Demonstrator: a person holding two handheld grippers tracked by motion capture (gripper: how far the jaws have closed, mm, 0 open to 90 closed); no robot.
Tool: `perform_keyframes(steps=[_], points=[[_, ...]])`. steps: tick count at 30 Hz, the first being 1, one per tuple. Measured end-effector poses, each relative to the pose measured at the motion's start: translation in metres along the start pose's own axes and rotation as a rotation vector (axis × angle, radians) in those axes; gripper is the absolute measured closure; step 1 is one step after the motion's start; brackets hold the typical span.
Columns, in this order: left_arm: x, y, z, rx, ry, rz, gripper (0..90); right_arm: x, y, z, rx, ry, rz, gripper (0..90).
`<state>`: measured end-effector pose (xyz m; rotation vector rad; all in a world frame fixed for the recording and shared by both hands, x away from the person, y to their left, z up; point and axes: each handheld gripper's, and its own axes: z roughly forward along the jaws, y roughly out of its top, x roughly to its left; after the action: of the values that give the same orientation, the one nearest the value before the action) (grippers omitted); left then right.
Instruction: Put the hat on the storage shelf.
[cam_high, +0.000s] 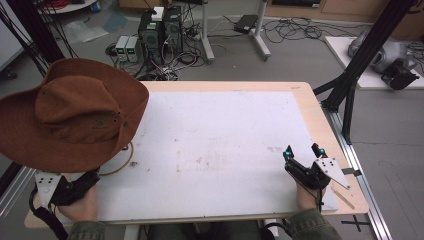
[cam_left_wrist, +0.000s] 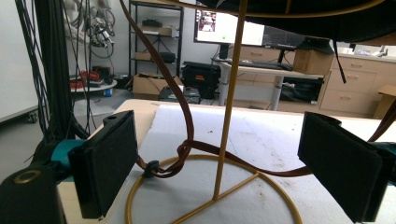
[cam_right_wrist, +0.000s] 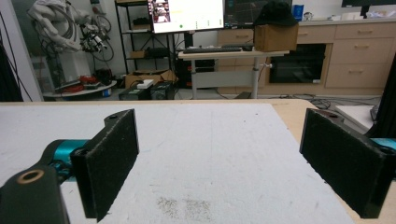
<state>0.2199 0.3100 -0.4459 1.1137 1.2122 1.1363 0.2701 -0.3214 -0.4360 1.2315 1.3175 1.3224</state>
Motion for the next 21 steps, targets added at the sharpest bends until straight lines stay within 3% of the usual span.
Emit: perform_keyframes(steps=[21], points=[[-0.0009, -0.0001, 0.0003, 0.005, -0.002, 0.002, 12.4, -0.0005, -0.0012, 0.0007, 0.007, 0.006, 0.001, 11.1]])
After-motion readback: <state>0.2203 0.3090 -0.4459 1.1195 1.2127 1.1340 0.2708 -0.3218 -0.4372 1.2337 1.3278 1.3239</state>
